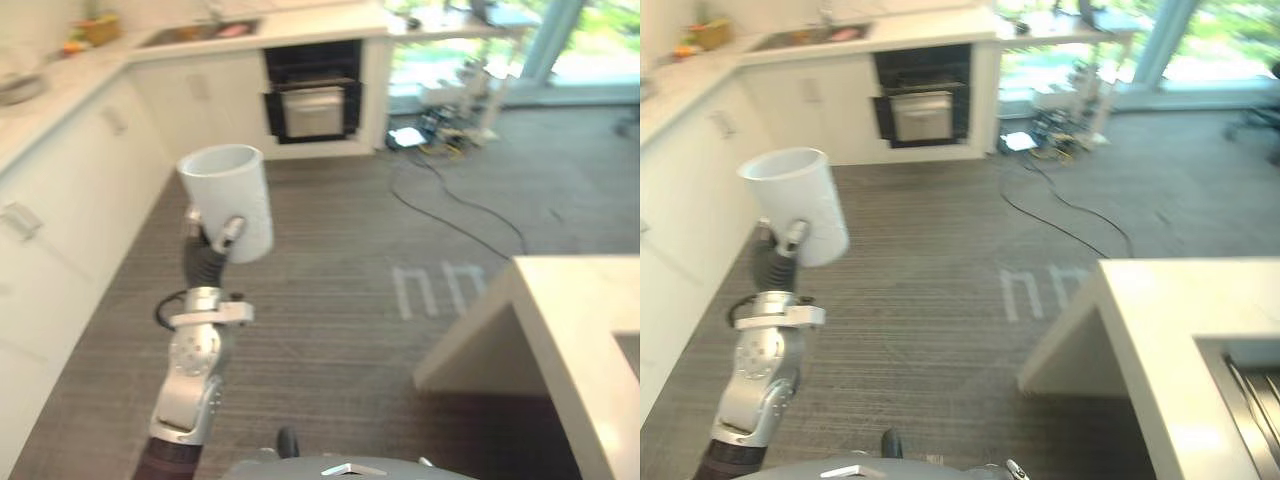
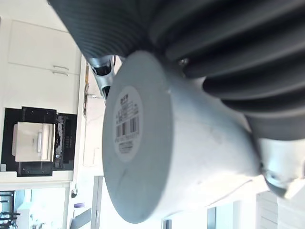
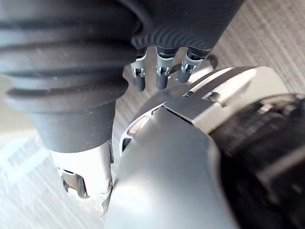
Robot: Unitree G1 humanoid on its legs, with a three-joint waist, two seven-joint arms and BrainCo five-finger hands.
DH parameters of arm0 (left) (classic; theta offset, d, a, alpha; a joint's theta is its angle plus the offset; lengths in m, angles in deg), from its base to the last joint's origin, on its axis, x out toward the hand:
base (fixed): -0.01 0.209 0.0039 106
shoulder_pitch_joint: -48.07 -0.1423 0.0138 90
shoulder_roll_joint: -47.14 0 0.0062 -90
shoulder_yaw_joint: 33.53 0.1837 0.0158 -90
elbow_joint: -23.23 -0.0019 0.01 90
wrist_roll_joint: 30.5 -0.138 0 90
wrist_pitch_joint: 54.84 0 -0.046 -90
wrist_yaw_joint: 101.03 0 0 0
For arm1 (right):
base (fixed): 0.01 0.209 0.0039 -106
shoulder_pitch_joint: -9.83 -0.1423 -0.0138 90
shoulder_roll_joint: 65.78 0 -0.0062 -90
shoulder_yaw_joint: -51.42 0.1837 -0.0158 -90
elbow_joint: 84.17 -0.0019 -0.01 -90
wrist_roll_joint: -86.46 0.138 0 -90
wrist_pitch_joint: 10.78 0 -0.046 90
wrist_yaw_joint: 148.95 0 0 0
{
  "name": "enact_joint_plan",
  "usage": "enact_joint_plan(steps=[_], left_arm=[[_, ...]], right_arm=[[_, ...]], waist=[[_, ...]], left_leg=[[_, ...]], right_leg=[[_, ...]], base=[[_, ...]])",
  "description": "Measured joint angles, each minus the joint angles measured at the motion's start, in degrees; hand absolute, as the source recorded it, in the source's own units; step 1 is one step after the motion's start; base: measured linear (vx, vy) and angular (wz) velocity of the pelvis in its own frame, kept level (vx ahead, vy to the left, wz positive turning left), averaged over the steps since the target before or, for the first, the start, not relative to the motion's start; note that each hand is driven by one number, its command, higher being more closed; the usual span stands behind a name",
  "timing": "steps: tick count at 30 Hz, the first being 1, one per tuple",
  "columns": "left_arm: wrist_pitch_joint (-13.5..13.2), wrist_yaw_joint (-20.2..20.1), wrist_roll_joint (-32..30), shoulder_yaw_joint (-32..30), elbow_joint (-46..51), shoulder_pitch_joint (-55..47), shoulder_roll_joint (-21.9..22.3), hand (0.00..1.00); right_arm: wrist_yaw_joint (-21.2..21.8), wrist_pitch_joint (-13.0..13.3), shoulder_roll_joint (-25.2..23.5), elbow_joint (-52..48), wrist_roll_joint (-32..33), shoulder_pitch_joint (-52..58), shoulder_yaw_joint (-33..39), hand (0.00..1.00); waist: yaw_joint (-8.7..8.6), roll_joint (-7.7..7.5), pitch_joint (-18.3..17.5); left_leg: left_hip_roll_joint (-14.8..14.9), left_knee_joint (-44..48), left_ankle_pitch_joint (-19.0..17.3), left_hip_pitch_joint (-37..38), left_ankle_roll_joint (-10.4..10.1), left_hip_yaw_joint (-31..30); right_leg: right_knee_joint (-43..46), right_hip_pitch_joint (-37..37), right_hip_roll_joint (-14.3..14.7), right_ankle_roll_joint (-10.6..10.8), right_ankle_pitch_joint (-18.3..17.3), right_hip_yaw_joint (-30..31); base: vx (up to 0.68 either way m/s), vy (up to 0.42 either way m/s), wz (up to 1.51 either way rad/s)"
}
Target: Walk over to the sink, pick up the cup, carry it to the dishwasher, place the cup inside the dishwasher, then close the dishwasher door
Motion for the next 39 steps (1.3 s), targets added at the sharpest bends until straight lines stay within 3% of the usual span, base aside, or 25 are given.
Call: enact_joint_plan(steps=[1,2,4,5,7,10,18,19,24,32,34,36,38,39], left_arm=[[-0.2,-0.3,-0.9,-0.6,-0.6,1.2,-0.8,1.00],[0.1,-0.3,-1.5,-0.1,-2.1,1.1,0.1,1.00],[0.9,-0.4,-2.0,-0.3,-3.0,0.0,-0.1,1.00],[1.0,-0.5,-2.0,-0.5,-3.1,0.2,-0.3,1.00],[1.6,-0.5,-2.0,-0.6,-3.2,1.4,-1.2,1.00],[3.0,-0.5,-1.9,-0.5,-3.2,1.7,-2.1,1.00],[3.1,-0.7,-1.9,-0.9,-4.2,3.2,-3.4,1.00],[3.0,-1.0,-1.9,-2.9,-9.1,4.8,-4.5,1.00],[3.0,-1.0,-1.8,-3.2,-9.2,4.8,-4.4,1.00],[4.1,0.6,11.5,-11.9,-21.1,4.5,-2.9,1.00],[5.2,1.0,15.5,-13.8,-24.3,4.3,-1.9,1.00],[5.8,1.9,17.9,-15.4,-24.7,2.7,-0.6,1.00],[5.8,2.0,18.4,-17.3,-24.0,1.8,-0.4,1.00],[5.8,1.9,18.4,-17.5,-23.6,1.8,-0.4,1.00]], right_arm=[[0.2,-0.1,-1.4,1.7,0.3,-0.9,-1.4,0.00],[0.3,-0.1,-0.9,1.4,0.2,-0.8,-3.2,0.00],[0.5,-0.2,-0.5,1.4,-0.2,-1.0,-5.9,0.00],[1.1,-0.3,0.4,1.3,-0.2,-1.1,-7.3,0.00],[1.2,-1.1,0.3,1.1,-0.1,-2.0,-8.3,0.00],[1.5,-1.9,0.2,0.3,0.8,-2.4,-8.7,0.00],[3.1,-2.4,0.1,-0.8,3.3,-2.4,-10.2,0.00],[6.9,-1.3,-1.0,-0.7,3.3,-3.0,-12.7,0.00],[6.9,-1.3,-1.0,-0.7,3.3,-2.3,-12.7,0.00],[8.6,0.5,-1.3,-1.5,5.7,-0.5,-10.2,0.00],[8.7,0.4,-1.7,-2.4,7.5,0.5,-6.9,0.00],[8.5,0.4,-2.2,-2.7,8.5,1.7,-4.9,0.00],[8.2,0.4,-2.8,-1.9,8.7,1.5,-1.8,0.00],[8.2,0.3,-2.8,-1.5,8.7,1.7,-1.0,0.00]], waist=[[0.84,-4.59,1.1],[1.03,-4.80,1.4],[2.20,-4.31,1.0],[2.29,-3.91,0.4],[2.14,-3.63,0.5],[0.81,-3.95,0.6],[0.32,-4.55,0.9],[-2.45,-6.69,1.0],[-2.51,-6.68,1.0],[-2.96,-6.37,2.9],[-3.54,-6.26,4.3],[-2.54,-6.31,4.3],[-1.66,-7.22,4.3],[-1.33,-7.76,4.0]], left_leg=[[-2.9,4.4,-1.3,-1.5,0.1,1.4],[-2.0,13.7,-5.8,-3.4,1.5,2.2],[-2.1,7.6,-2.3,-0.7,1.0,1.4],[-1.8,1.6,0.9,1.0,1.0,1.2],[-1.1,-0.1,3.1,0.2,1.3,0.9],[-0.9,-0.1,3.6,0.4,1.4,-0.5],[1.2,-0.2,3.1,1.6,-0.5,-0.2],[3.8,-0.2,2.7,2.4,-1.9,4.8],[3.9,-0.1,2.7,2.4,-1.9,5.0],[3.8,1.4,2.1,2.0,-1.4,5.9],[5.0,11.7,-2.6,-3.3,0.9,15.2],[4.5,15.3,-5.8,-3.9,1.2,15.4],[3.3,21.4,-11.1,-4.8,1.8,16.8],[2.9,23.1,-12.3,-5.2,2.3,17.2]], right_leg=[[-1.7,-0.7,-2.6,4.0,-1.2,1.7],[-0.4,0.3,-2.9,7.7,-1.5,-1.8],[-2.9,1.3,-2.1,7.3,0.1,-2.3],[-5.5,1.5,-1.2,8.1,1.8,-2.8],[-8.2,1.4,0.0,9.1,3.9,-3.7],[-10.4,3.5,0.8,9.4,4.9,-4.9],[-11.7,5.2,2.5,9.4,5.1,-5.5],[-13.1,5.3,4.3,9.1,5.7,-2.9],[-13.3,5.3,4.3,9.1,5.7,-2.7],[-14.0,5.9,4.5,8.6,6.0,-2.7],[-12.9,5.8,3.9,8.5,5.2,-4.8],[-8.6,5.1,2.2,8.9,1.8,-5.3],[-2.5,4.4,-1.4,9.1,-3.3,-5.8],[-1.4,4.3,-2.4,9.1,-4.1,-6.1]], base=[[0.00,-0.135,1.74],[0.07,-0.078,0.96],[0.04,-0.043,0.34],[-0.03,-0.040,0.04],[-0.04,-0.052,0.14],[0.00,-0.047,0.17],[-0.03,-0.064,0.00],[-0.01,-0.031,-0.04],[0.00,0.000,-0.01],[0.00,0.001,0.01],[-0.04,0.029,0.42],[0.03,0.034,0.26],[0.12,0.071,0.14],[0.14,0.074,0.17]])
